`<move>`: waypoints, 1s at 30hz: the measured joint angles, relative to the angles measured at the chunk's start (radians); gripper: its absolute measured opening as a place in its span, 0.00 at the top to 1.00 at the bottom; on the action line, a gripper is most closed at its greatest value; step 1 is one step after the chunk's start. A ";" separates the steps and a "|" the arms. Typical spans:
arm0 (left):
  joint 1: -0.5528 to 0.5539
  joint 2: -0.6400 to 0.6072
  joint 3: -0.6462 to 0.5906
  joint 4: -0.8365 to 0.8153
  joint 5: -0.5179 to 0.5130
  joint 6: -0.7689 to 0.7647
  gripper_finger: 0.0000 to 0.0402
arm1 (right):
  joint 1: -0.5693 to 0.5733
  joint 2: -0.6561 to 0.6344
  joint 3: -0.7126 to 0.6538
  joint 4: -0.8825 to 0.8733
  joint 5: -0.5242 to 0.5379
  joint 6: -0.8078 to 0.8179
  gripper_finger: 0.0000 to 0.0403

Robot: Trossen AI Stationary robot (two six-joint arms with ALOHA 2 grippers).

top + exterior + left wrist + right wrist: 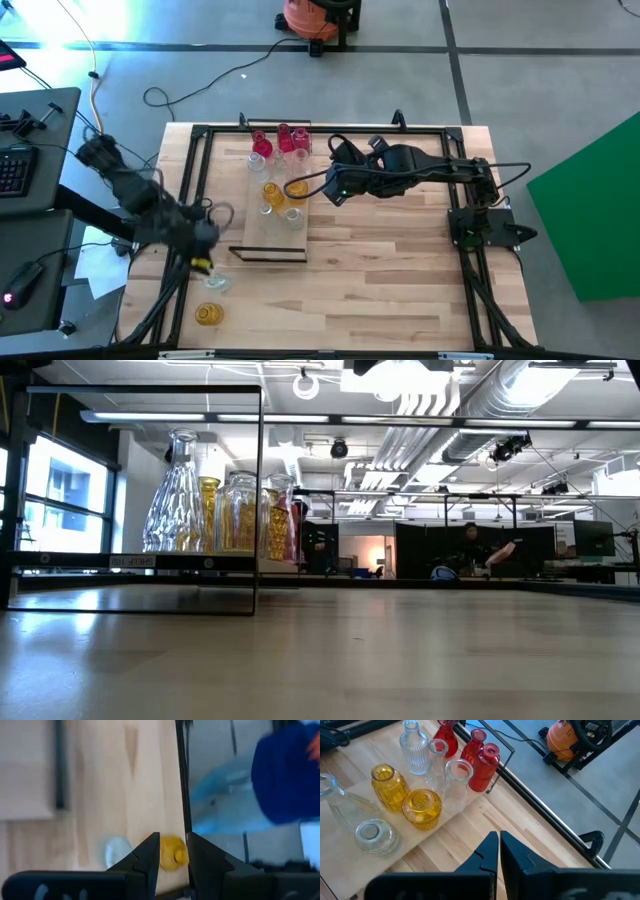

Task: Sort vases onto shelf
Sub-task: Put the yellow vase on the shelf aligned with the other yellow vase

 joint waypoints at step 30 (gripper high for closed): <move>-0.581 0.481 -0.002 0.366 -0.318 -0.467 0.78 | 0.000 0.000 0.000 -0.015 -0.113 -0.006 1.00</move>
